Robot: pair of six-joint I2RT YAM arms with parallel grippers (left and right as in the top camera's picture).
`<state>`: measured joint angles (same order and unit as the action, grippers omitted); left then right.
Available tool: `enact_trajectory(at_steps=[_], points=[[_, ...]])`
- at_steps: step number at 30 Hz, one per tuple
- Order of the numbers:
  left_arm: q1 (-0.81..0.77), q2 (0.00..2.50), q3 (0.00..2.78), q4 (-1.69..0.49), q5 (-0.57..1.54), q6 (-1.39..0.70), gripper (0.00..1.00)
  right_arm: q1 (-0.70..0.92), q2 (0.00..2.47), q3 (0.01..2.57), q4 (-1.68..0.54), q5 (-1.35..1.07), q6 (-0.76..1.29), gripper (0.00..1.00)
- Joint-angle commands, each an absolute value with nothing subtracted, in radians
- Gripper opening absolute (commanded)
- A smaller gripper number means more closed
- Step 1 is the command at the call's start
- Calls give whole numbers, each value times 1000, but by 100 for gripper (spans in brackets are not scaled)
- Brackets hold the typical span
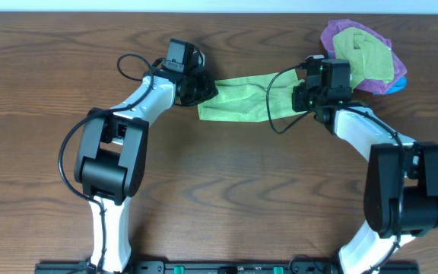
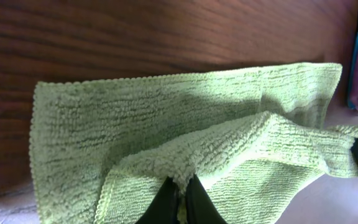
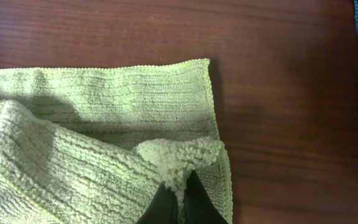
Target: Fold the cloth
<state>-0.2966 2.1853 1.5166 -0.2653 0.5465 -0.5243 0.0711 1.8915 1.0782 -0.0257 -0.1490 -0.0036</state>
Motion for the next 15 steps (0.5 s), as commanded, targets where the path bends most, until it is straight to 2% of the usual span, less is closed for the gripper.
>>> enact_trajectory(at_steps=[1, 15], points=[[-296, 2205, 1507, -247, 552, -509, 6, 67, 1900, 1100, -26, -157, 15, 1], [-207, 2144, 1509, -234, 595, -482, 6, 99, 1900, 1100, 30, -114, 22, 1]])
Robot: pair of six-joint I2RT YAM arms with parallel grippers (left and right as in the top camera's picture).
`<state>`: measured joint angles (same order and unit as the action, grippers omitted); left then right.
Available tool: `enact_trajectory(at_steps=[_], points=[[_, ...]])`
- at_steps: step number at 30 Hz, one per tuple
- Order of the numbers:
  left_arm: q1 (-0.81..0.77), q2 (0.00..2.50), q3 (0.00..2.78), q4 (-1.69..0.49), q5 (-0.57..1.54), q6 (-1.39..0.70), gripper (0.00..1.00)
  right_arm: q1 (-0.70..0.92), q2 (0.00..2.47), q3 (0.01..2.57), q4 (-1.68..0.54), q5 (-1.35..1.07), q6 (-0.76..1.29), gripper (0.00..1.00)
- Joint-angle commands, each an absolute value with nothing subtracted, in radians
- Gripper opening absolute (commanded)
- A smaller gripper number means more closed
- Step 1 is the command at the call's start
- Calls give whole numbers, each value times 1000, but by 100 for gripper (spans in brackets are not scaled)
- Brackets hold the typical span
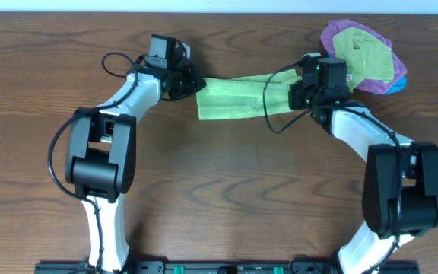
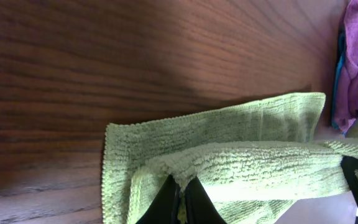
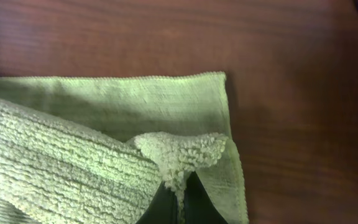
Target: Fold the cloth
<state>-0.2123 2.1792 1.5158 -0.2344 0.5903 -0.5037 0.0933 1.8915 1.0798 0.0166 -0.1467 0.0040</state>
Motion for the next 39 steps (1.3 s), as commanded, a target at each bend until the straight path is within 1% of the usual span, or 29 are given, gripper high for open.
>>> enact_trajectory(at_steps=[1, 11, 27, 36, 37, 38, 39], points=[[-205, 2145, 1509, -234, 592, -482, 6, 99, 1900, 1100, 42, -111, 22, 1], [-192, 2144, 1509, -223, 566, -475, 6, 100, 1975, 1109, 102, -105, 43, 1], [-189, 2145, 1509, -209, 512, -467, 6, 99, 2096, 1246, 99, -101, 48, 1], [-189, 2145, 1509, -205, 471, -464, 6, 100, 2108, 1250, 91, -101, 47, 1], [-189, 2145, 1509, -206, 471, -464, 6, 100, 2108, 1250, 91, -101, 47, 2], [-189, 2145, 1509, -206, 471, -463, 6, 100, 2108, 1250, 91, -101, 47, 9], [-189, 2145, 1509, -208, 471, -456, 6, 100, 2107, 1250, 90, -101, 47, 27]])
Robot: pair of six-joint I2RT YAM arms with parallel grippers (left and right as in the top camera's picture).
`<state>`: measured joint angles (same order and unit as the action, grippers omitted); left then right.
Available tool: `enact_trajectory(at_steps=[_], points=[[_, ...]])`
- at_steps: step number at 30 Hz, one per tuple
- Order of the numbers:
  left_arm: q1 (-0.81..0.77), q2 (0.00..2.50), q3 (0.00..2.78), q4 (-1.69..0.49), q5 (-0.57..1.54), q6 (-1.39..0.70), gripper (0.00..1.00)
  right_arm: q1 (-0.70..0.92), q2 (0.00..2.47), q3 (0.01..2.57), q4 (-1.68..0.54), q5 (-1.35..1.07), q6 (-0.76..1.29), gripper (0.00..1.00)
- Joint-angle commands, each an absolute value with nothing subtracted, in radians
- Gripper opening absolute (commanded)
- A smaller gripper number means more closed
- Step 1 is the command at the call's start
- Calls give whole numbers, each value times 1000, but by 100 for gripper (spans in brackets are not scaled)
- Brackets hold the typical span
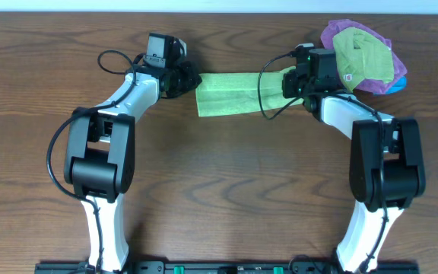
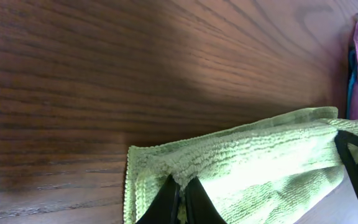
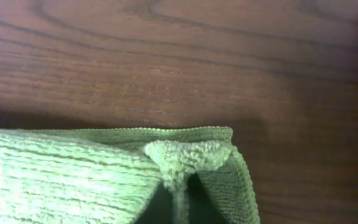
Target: Fold the cloth
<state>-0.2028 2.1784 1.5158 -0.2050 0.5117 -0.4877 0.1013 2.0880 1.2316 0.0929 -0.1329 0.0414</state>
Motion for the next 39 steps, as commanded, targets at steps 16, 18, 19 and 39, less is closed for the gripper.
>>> enact_trajectory(at_steps=[16, 18, 19, 39], points=[[-155, 2049, 1509, -331, 459, -352, 57, 96, 1831, 1250, -155, -102, 133, 61], [-155, 1996, 1509, -329, 459, -343, 41, 91, 1786, 1250, -202, -112, 197, 64], [-156, 1978, 1509, -326, 460, -343, 23, 84, 1771, 1250, -219, -131, 224, 65], [-311, 2165, 1509, -222, 429, -343, 6, -102, 1753, 953, -35, -537, 642, 79]])
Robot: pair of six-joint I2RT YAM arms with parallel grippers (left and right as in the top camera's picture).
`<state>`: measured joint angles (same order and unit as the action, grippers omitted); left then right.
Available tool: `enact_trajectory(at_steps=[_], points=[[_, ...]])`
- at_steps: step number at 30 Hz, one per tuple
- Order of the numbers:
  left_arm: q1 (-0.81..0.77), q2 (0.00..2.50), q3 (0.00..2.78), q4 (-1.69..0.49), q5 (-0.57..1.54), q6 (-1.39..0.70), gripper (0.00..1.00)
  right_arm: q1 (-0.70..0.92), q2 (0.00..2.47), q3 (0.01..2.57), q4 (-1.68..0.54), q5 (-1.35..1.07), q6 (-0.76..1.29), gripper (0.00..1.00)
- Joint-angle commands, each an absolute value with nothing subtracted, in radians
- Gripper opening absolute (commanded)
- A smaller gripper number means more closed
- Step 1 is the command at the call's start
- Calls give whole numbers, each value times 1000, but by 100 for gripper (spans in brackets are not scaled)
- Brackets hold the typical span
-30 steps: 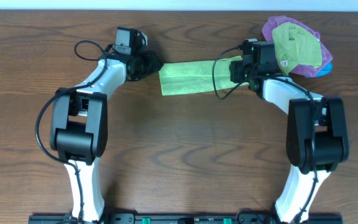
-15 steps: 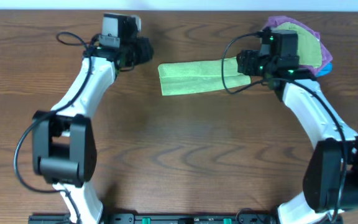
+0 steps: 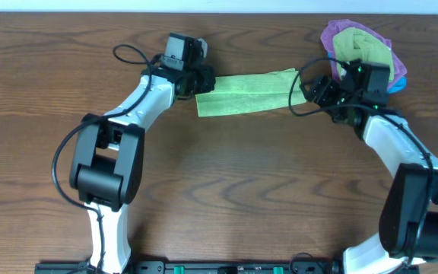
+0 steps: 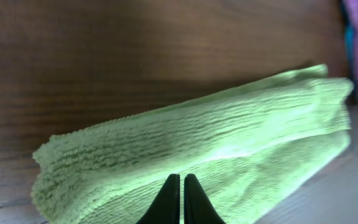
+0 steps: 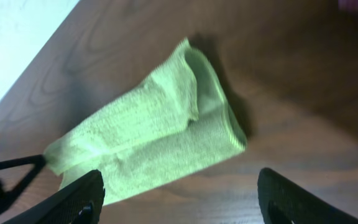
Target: Fold the cloth
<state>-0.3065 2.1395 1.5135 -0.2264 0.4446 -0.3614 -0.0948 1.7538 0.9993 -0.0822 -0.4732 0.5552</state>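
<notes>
The green cloth [image 3: 245, 93] lies at the back of the table as a long narrow strip, folded lengthwise; it also shows in the left wrist view [image 4: 197, 137] and the right wrist view [image 5: 154, 134]. At the strip's left end, my left gripper [image 3: 202, 82] has its fingers pressed together on the cloth's near layer [image 4: 179, 179]. My right gripper [image 3: 314, 90] hangs wide open just past the strip's right end, holding nothing [image 5: 180, 186].
A pile of purple, green and blue cloths [image 3: 363, 57] sits at the back right corner, right behind the right arm. The table's far edge runs just beyond the strip. Bare wooden table [image 3: 226, 190] stretches in front.
My right gripper has let go of the cloth's right corner, opened wide and moved back to the right. The left gripper has shifted a little to the right, still shut.
Both grippers held the near corners of the green cloth, lifted over its middle. At each later moment they were farther back, the held layer covering more of the cloth, until it reached the far edge. Now the cloth lies as a narrow strip and the right gripper is free.
</notes>
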Motion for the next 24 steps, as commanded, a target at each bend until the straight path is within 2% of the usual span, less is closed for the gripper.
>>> enact_trajectory(at_steps=[1, 7, 18, 24], points=[[-315, 2170, 1509, -222, 418, -343, 6, -101, 1753, 932, -2, -536, 664, 79], [-330, 2186, 1509, -223, 328, -344, 6, -101, 1753, 816, 160, -533, 781, 80], [-342, 2199, 1509, -213, 273, -345, 6, -80, 1757, 788, 169, -451, 809, 79], [-342, 2230, 1509, -210, 281, -379, 6, -77, 1833, 788, 214, -482, 854, 79]])
